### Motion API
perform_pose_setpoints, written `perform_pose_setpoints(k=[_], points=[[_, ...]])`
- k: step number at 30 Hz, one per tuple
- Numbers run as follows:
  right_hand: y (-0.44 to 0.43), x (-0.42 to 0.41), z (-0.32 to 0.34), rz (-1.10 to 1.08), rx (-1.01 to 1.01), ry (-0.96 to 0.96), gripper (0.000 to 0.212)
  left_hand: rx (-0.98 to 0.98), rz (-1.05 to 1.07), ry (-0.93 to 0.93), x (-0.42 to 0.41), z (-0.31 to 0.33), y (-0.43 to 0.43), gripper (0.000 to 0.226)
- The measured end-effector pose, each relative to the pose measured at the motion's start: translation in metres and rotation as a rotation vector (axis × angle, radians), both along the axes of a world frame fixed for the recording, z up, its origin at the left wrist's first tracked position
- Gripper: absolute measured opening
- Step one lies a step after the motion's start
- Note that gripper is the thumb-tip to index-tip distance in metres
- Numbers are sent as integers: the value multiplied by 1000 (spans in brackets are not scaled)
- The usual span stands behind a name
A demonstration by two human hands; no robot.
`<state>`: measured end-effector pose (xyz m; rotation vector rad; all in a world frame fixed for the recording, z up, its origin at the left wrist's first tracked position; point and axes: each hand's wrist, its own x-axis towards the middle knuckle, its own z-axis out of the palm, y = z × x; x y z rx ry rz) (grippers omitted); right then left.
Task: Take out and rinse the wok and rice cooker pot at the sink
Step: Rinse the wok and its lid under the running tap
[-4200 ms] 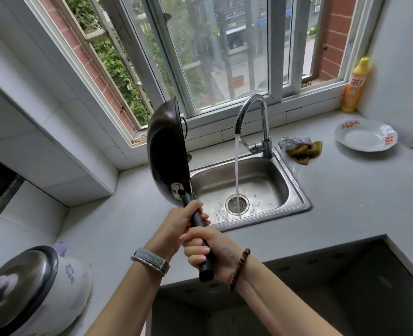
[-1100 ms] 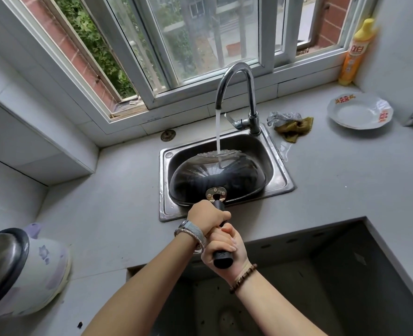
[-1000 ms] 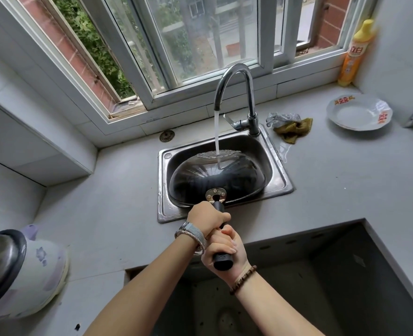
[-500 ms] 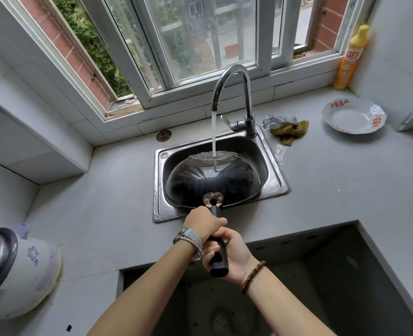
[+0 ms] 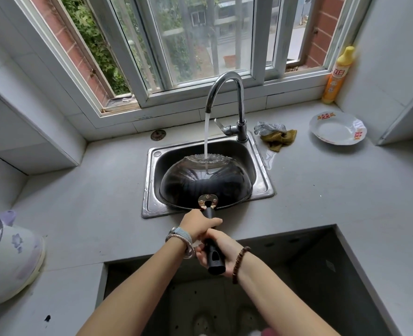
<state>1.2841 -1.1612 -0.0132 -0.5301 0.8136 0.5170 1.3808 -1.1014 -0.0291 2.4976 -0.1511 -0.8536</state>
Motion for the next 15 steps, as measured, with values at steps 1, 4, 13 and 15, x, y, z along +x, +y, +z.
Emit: perform_pose_setpoints(k=[1, 4, 13, 15], points=[[0, -2, -3, 5, -43, 6, 17, -14, 23, 13, -2, -5, -1, 43], [-1, -9, -9, 14, -157, 22, 23, -63, 87, 116, -7, -20, -2, 54], [1, -18, -29, 128, -298, 73, 12, -215, 130, 299, -18, -47, 10, 59], [2, -15, -28, 145, -347, 69, 11, -227, 109, 298, -17, -44, 13, 49]])
